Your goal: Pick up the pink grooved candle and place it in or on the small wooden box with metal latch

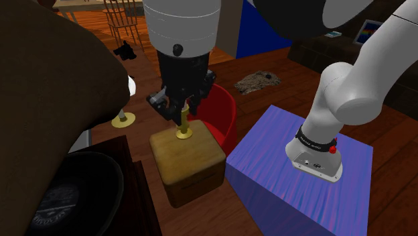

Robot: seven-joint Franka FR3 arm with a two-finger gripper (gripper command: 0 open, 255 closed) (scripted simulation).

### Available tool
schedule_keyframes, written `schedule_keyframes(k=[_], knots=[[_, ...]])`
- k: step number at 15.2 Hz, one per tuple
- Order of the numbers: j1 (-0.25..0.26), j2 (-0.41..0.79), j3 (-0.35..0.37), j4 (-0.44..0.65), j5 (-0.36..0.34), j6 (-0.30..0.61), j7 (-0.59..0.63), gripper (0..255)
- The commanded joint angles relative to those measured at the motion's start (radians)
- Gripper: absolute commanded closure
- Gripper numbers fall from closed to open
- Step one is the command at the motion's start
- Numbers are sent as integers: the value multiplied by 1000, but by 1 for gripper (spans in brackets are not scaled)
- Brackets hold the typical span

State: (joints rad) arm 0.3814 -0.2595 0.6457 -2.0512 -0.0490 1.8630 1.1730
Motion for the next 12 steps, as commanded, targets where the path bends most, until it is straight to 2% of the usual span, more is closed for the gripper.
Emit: schedule_keyframes(k=[1, 7, 12], knots=[[0, 5, 3, -24, -3, 28, 6, 255], [0, 20, 13, -88, -12, 103, 25, 255], [0, 20, 13, -88, -12, 103, 25, 255]])
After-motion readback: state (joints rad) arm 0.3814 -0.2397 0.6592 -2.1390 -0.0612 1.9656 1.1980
